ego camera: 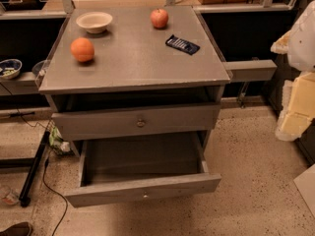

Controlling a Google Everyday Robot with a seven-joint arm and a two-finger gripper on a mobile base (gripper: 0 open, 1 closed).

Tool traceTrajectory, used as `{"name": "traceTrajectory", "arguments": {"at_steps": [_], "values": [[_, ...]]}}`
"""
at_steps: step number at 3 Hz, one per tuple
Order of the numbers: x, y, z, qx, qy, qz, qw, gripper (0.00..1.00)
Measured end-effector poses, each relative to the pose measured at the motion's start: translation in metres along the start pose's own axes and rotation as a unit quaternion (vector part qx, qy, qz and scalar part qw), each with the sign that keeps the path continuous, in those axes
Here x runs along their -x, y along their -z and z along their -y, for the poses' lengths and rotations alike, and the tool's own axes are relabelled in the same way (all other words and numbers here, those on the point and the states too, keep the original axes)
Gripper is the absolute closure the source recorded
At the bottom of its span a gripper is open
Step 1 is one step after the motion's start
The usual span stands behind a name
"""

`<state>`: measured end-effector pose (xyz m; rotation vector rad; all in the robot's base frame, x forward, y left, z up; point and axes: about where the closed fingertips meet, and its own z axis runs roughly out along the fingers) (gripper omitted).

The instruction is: Close middle drawer

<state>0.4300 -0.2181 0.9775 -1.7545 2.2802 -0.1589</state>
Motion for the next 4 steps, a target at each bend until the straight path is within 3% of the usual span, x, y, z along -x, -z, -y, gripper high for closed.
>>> {"name": "traceTrajectory", "arguments": {"at_steps": [1,3,4], "values": [[0.0,0.0,0.0,0.0,0.0,0.0,1.0,0.0],[0.0,0.0,0.0,0.0,0.0,0.0,1.0,0.42],[0.0,0.0,0.0,0.0,0.0,0.0,1.0,0.73]]}}
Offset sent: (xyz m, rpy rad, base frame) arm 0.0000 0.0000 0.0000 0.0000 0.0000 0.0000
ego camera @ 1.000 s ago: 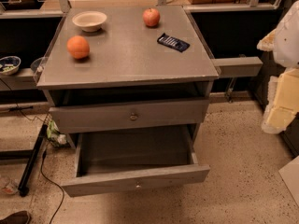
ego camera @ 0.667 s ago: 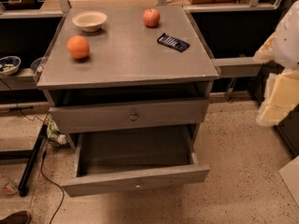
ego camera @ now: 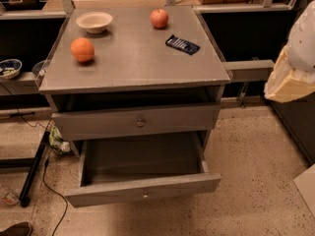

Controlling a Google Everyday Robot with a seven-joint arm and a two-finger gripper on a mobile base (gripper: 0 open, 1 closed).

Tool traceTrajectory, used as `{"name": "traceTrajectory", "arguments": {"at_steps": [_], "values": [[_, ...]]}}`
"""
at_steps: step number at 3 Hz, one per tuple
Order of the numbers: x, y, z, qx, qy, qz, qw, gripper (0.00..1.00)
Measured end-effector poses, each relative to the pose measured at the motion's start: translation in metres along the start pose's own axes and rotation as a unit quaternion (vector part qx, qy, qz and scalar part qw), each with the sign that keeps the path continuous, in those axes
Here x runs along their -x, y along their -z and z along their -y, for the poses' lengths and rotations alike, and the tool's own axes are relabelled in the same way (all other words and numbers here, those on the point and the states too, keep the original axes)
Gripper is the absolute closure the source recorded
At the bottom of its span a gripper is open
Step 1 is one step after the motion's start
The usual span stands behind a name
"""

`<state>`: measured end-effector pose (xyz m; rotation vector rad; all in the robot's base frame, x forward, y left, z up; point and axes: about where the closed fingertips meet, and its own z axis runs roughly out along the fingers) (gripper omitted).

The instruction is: Close middle drawer

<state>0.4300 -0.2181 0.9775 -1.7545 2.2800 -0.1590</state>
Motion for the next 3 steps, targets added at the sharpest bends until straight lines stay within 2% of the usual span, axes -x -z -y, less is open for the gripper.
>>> {"name": "traceTrajectory", "arguments": {"at_steps": [1,3], "values": [[0.0,0.0,0.0,0.0,0.0,0.0,1.0,0.96],[0.011,0.007,0.015,-0.055,0.009,-0.013,0.9984,1.0]]}}
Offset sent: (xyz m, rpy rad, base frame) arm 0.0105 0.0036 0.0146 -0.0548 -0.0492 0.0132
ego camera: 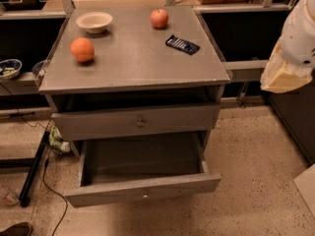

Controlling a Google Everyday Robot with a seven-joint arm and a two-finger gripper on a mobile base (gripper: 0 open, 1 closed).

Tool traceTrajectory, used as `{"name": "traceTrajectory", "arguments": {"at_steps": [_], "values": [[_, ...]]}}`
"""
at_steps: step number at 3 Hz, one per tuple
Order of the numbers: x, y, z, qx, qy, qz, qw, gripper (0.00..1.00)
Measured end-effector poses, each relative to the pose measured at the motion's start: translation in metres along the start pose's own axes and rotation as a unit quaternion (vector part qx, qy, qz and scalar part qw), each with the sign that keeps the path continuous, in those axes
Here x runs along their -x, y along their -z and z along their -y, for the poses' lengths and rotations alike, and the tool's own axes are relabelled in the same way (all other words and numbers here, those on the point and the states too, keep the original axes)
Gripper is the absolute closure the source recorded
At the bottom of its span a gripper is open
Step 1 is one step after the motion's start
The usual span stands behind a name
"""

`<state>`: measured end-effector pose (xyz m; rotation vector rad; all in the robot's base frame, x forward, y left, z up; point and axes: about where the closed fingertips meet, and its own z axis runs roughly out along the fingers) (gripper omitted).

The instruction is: Close middle drawer

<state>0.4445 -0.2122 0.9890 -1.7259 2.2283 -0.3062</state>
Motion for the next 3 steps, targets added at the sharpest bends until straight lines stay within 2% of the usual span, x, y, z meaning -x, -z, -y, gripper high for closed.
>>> {"name": "traceTrajectory", "arguments": {"at_steps": [2,3], "values": [[0.003,-0.075,0.013,0.007,-0.017,-0.023,0.9996,1.0],[0.017,-0.153,0.036,0.037,-0.023,-0.035,0.9984,1.0]]}}
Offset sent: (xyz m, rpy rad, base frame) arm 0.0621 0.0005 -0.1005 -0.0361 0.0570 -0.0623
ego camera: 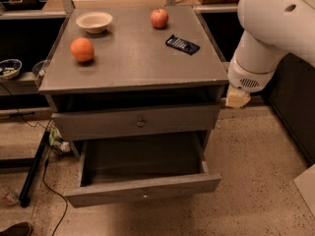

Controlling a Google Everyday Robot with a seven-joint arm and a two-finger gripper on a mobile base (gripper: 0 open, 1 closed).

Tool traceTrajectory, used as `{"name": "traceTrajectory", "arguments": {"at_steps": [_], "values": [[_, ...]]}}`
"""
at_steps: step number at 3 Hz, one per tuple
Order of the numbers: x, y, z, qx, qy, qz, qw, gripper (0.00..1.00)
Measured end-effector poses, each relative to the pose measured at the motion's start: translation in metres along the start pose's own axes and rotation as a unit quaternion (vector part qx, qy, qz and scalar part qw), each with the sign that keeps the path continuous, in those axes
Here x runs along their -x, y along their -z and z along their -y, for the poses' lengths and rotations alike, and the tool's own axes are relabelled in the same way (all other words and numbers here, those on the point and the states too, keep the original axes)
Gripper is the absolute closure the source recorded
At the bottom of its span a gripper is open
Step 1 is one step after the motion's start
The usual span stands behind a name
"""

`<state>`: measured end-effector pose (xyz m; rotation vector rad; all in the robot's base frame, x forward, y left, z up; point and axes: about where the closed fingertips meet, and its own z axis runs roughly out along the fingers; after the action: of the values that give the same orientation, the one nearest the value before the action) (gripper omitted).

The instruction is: Close middle drawer

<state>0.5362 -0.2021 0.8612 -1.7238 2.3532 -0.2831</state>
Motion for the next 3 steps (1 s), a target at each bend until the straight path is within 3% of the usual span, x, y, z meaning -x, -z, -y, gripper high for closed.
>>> {"name": "traceTrajectory", "arguments": {"at_steps": [1,3], "values": [[0.0,0.0,0.0,0.0,0.0,0.0,1.0,1.0],[0.001,-0.042,-0.049,0.031,-0.044,0.011,0.9985,1.0]]}}
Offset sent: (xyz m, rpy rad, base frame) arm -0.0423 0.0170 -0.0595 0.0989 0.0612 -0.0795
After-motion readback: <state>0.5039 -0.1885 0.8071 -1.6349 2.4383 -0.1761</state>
